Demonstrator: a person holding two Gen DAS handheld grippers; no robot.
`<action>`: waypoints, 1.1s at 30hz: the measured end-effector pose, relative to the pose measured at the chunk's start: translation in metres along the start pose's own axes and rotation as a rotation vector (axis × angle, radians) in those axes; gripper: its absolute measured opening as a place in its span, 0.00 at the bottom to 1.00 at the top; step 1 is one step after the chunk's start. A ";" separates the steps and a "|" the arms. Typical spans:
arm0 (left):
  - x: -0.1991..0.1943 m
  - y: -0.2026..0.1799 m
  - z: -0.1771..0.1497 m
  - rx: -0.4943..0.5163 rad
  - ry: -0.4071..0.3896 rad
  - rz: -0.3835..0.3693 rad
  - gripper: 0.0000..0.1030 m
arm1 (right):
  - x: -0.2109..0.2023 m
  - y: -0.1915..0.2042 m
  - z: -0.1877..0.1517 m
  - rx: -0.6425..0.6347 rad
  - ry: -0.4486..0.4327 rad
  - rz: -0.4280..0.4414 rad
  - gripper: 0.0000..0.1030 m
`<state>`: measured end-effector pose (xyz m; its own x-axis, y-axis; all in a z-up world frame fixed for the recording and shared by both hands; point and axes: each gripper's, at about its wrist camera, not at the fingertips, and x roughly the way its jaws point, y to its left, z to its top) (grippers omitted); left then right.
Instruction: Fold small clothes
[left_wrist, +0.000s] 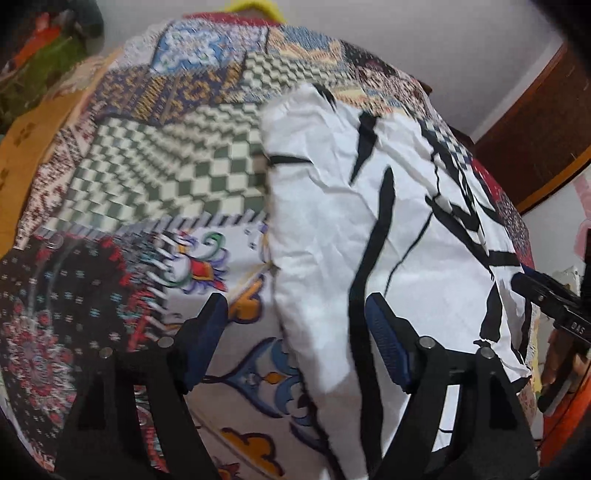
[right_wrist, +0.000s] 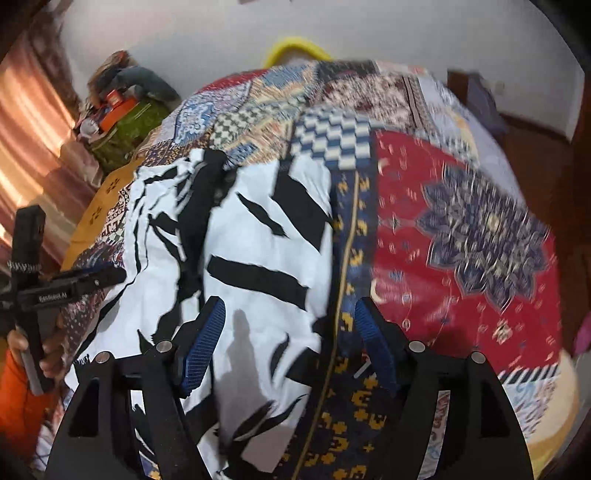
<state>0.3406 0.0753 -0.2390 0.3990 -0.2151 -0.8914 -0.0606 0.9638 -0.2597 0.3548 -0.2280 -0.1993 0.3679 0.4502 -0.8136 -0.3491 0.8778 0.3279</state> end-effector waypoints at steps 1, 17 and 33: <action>0.004 -0.002 0.001 0.001 0.010 -0.010 0.74 | 0.004 -0.003 -0.001 0.017 0.011 0.023 0.67; 0.024 -0.017 0.020 0.038 -0.008 -0.117 0.51 | 0.031 0.020 0.001 -0.009 0.049 0.177 0.29; -0.077 -0.027 0.003 0.086 -0.218 -0.050 0.07 | -0.015 0.071 0.005 -0.135 -0.083 0.166 0.08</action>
<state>0.3138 0.0667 -0.1623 0.5885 -0.2323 -0.7744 0.0382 0.9647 -0.2604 0.3285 -0.1714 -0.1617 0.3634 0.6035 -0.7097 -0.5207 0.7633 0.3824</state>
